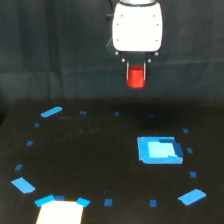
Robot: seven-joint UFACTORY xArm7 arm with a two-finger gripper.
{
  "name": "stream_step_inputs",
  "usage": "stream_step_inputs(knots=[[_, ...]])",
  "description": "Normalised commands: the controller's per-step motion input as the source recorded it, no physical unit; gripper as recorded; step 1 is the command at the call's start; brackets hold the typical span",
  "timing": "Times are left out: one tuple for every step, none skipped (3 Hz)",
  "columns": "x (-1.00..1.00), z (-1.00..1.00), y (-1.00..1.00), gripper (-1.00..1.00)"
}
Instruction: Pick up the red object from the table
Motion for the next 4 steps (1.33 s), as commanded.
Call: stream_step_inputs(knots=[[-0.11, 0.17, 0.05, -1.0], [-0.03, 0.1, -0.01, -1.0], [-0.21, 0.53, -0.28, -1.0], [-0.08, -0.03, -0.47, -1.0]])
